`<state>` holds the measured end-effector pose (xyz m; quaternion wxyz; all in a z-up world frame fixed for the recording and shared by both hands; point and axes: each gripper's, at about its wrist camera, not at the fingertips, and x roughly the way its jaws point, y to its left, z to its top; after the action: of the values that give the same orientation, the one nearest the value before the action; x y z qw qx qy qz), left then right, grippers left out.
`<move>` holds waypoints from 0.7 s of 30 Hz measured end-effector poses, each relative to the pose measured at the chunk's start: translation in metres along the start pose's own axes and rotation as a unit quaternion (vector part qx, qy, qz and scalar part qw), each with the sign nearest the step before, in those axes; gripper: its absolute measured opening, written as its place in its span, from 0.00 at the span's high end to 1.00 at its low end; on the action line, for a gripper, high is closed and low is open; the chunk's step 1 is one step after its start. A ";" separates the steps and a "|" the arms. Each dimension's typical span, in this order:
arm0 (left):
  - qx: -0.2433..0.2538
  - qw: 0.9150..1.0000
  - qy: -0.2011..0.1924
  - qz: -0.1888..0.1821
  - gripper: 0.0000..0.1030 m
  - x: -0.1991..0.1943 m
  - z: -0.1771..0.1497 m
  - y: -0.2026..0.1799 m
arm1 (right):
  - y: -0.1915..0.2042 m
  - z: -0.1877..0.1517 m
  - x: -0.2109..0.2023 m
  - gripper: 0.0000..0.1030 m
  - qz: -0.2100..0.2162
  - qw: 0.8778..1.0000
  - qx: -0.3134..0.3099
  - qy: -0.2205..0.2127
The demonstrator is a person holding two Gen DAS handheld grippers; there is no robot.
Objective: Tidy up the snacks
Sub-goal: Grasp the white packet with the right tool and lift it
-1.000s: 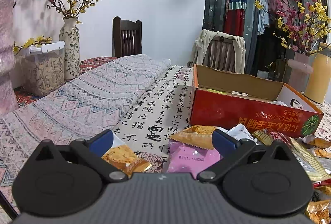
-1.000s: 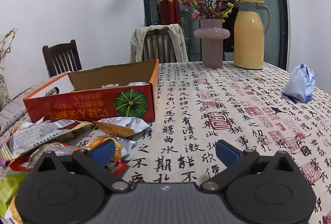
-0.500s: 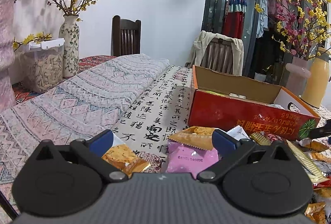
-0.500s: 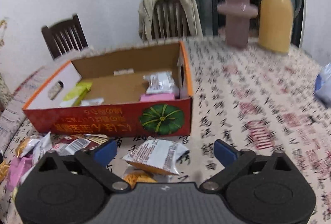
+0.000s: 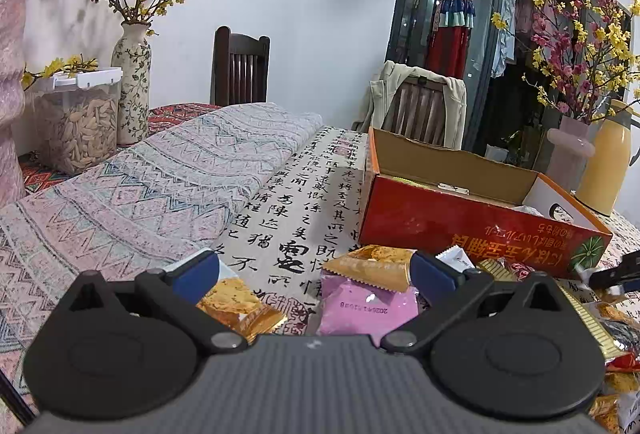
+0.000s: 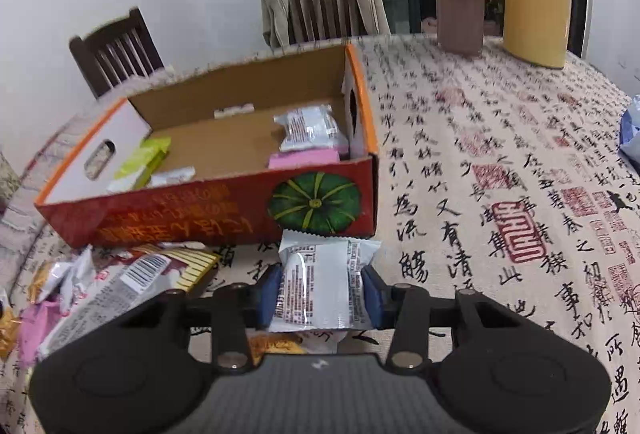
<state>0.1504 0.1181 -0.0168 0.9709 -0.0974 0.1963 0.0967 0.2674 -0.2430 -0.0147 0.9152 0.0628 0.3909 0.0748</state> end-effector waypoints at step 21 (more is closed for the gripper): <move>0.004 1.000 0.004 0.013 0.00 0.002 0.000 -0.002 | -0.053 -0.085 -0.062 0.59 -0.010 0.981 -0.005 -0.196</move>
<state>0.1523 0.1166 -0.0172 0.9693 -0.0911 0.2015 0.1079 0.1685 -0.3018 -0.0382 0.9750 0.0677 0.2044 0.0544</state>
